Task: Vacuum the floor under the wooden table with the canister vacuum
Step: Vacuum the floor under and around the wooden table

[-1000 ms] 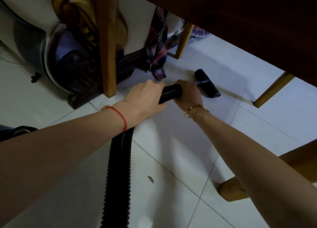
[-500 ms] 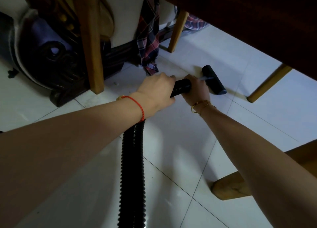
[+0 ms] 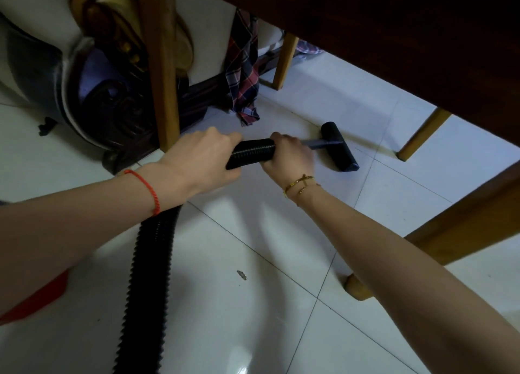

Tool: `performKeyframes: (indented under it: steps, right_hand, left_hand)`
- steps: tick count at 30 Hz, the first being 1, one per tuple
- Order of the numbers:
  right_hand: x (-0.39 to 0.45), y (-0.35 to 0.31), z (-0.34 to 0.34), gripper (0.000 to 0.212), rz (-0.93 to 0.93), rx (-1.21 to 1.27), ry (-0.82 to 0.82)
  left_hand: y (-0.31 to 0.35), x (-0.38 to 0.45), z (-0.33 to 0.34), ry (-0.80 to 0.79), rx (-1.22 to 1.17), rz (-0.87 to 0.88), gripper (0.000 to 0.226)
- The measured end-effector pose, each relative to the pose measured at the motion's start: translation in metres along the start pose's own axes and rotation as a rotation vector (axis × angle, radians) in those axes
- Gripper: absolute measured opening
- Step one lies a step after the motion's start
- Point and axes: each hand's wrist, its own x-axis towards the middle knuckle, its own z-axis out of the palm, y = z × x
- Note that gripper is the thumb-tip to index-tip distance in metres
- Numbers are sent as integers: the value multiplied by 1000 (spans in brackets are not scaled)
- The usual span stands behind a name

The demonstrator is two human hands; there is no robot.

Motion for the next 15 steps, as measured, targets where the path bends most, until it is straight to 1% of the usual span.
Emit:
performKeyframes:
  steps: [5,11,15]
  right_hand:
    - [-25,-43,-11,25,-91,-70,16]
    - [-49,-81,-27,26,-227,29,36]
    - [-65,-96,-37,28,-321,48,9]
  left_hand:
    - [-16,-51,-24,0,-46,-52,34]
    - [-31,-103,-50,4,-82,-70,36]
    - [-37,-129,-64,-12,-82,-48,35]
